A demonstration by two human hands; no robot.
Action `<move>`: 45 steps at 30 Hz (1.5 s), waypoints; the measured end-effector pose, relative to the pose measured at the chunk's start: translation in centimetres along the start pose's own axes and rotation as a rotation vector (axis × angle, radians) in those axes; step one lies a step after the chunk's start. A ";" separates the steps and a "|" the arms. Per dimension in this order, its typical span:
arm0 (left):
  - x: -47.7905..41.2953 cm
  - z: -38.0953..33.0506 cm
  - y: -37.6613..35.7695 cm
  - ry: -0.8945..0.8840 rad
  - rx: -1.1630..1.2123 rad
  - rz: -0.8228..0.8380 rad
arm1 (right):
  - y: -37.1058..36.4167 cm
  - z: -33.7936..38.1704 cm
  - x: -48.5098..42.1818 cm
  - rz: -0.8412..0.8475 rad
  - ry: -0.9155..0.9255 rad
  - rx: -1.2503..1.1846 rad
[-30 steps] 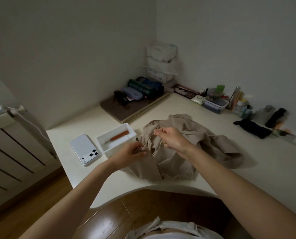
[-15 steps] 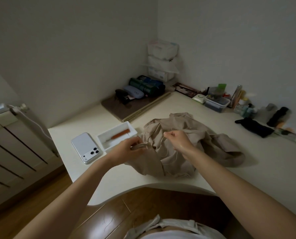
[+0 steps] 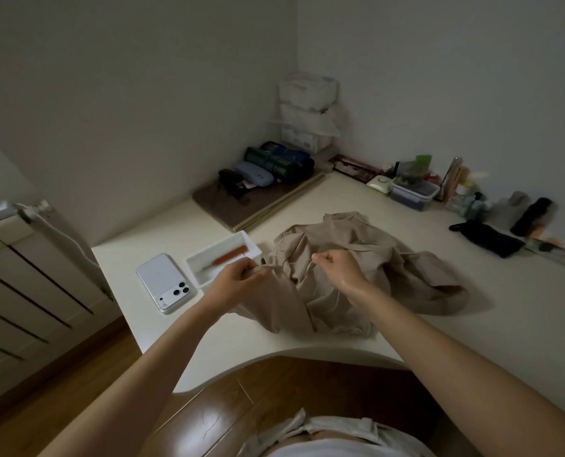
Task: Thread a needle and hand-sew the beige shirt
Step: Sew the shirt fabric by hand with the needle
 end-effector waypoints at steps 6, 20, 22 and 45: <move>0.5 -0.7 0.1 -0.018 0.127 -0.014 | -0.2 -0.6 0.0 0.012 0.011 0.087; 1.2 -0.7 -0.5 -0.141 0.091 0.079 | 0.6 0.2 0.5 0.027 0.024 0.017; 1.2 -0.4 -1.1 -0.149 0.021 0.134 | 0.5 0.0 0.4 0.052 -0.005 -0.036; 1.2 2.5 -1.3 -0.135 -0.151 0.131 | 0.6 2.8 -0.3 0.238 0.102 0.282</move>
Point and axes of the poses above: each hand's wrist, its own x-axis away from the middle knuckle, its own y-axis out of the back of the hand, z = x × y, the point moved 10 cm from there along -x, towards the middle knuckle, and after that the axes turned 6 degrees about y, right-handed, at the moved point
